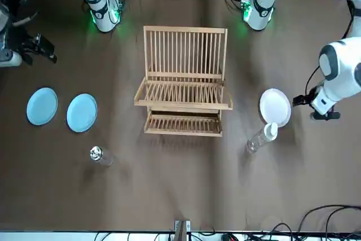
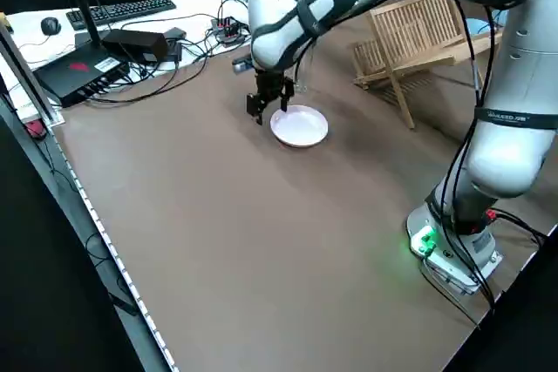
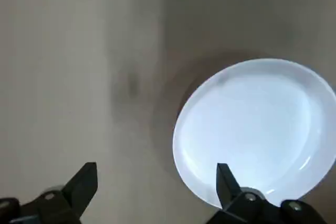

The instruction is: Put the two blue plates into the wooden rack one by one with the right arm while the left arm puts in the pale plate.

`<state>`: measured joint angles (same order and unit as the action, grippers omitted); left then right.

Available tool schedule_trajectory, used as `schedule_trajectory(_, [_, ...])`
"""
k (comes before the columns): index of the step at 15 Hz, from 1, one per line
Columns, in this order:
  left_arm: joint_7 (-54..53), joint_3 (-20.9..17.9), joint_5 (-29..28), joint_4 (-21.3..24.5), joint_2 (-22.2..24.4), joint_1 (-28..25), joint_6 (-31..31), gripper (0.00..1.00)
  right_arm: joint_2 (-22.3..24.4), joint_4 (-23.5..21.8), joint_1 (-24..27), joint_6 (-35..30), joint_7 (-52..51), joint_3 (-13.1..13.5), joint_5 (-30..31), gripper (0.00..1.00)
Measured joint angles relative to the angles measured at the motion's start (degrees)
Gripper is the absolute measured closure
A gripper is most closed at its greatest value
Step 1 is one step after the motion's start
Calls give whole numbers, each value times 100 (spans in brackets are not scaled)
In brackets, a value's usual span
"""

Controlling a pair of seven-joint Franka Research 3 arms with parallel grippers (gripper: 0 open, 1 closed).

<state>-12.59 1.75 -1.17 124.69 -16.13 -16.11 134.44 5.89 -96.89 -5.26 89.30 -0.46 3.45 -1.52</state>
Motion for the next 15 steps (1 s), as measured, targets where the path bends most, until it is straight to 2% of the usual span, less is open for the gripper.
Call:
schedule_trajectory(3, [-5,61,0,19,-326,12,270,2,-340,-19,0,11,0,-1,-3,0])
schedule_trajectory(5, [-15,108,0,18,-541,25,416,5,-730,-40,6,5,0,2,-4,0])
schedule_trajectory(7, [-15,128,0,15,-685,37,490,17,-1126,-37,3,36,0,1,1,0])
schedule_trajectory(9, [-18,124,0,10,-763,19,495,19,-1422,-33,14,85,0,7,1,0])
schedule_trajectory(12, [-21,119,0,2,-805,-1,496,47,-1708,-31,183,176,1,31,3,0])
schedule_trajectory(13, [-21,119,0,0,-804,-1,496,61,-1806,-35,313,179,0,36,4,0])
schedule_trajectory(15, [-20,119,0,-3,-804,-2,496,80,-2053,-41,616,198,-122,47,5,0])
